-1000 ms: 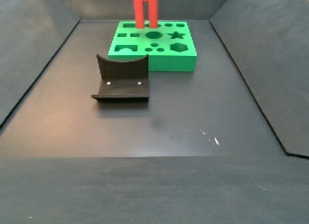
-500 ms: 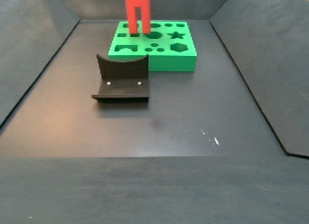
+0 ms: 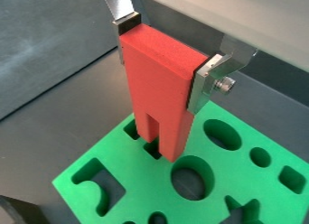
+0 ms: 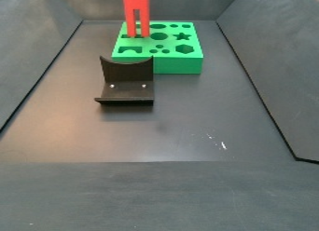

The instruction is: Insert the double-square object.

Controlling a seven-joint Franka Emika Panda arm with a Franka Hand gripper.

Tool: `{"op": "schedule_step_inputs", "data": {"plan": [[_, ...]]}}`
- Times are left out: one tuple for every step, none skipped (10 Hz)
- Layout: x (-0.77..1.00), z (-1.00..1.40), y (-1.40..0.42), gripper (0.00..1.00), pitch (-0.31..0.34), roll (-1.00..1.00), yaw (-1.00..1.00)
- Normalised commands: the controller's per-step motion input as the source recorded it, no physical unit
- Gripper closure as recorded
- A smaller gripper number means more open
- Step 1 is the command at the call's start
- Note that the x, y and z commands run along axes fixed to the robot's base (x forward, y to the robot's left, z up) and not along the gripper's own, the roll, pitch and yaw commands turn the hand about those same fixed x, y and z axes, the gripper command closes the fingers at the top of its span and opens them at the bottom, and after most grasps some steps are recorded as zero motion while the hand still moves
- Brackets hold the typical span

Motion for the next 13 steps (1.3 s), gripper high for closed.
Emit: {"op": "schedule_step_inputs", "data": {"plan": [[0.38,-0.23,0.0,1.0,0.146,0.41,0.0],[0.44,-0.29,0.0,1.0,0.131,0.29,0.0],[0.37,-0.31,0.0,1.0,0.063,0.17,0.0],[0.49,-0.31,0.0,1.0,0.097,0.17,0.0],[0.61,-0.28,0.01,1.0,0.124,0.15,0.0],[0.69,-0.29,0.0,1.0,0.121,0.12,0.0],[0.7,-0.29,0.0,1.0,0.114,0.1,0.0],[0.74,-0.29,0.0,1.0,0.131,0.13,0.0],[0.8,-0.28,0.01,1.0,0.167,0.19,0.0],[0.73,-0.27,0.0,1.0,0.164,0.19,0.0],[0.72,-0.26,0.0,1.0,0.117,0.07,-0.01],[0.79,-0.21,0.0,1.0,0.1,0.0,-0.07],[0.8,-0.12,0.03,1.0,0.074,0.0,-0.02]]}}
